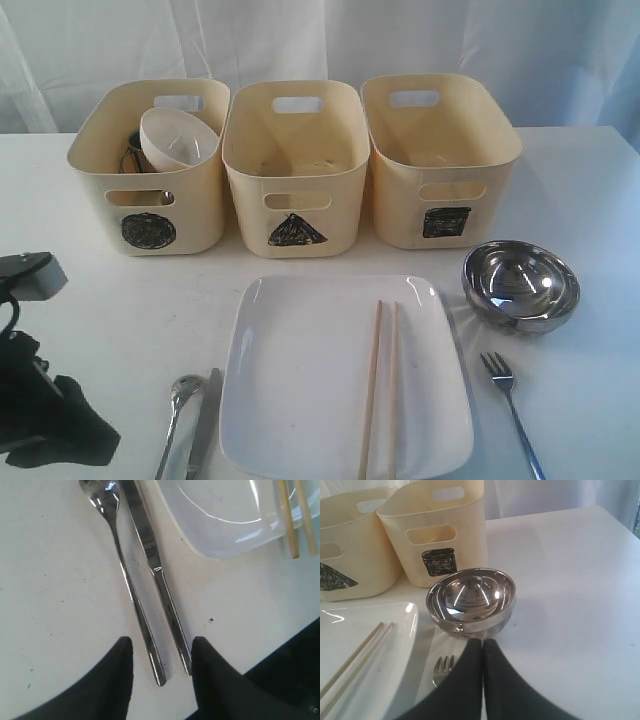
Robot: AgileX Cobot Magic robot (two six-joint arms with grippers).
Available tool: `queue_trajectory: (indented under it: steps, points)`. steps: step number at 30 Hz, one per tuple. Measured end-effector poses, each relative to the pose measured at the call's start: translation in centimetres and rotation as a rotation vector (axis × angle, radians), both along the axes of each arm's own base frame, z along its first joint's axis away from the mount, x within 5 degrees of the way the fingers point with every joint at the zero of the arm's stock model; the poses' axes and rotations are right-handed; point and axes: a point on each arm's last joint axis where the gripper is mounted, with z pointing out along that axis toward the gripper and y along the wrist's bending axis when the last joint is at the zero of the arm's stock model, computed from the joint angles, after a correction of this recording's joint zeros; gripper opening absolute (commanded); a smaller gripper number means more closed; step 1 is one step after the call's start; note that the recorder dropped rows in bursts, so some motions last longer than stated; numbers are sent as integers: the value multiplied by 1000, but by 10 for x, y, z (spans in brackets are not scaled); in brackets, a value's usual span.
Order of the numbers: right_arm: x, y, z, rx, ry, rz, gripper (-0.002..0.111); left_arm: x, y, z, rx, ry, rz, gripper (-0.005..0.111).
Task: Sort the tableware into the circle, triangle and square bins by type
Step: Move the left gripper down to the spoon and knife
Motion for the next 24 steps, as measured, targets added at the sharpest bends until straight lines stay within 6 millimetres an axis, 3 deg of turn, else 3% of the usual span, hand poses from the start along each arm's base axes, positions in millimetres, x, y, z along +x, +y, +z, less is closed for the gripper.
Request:
queue_trajectory:
  steps: [14, 24]
  points:
    - [0, 0, 0, 0, 0, 0, 0, 5, -33, -37, 177, 41, -47, 42]
    - [0, 0, 0, 0, 0, 0, 0, 4, -46, -50, 237, 49, -12, 42]
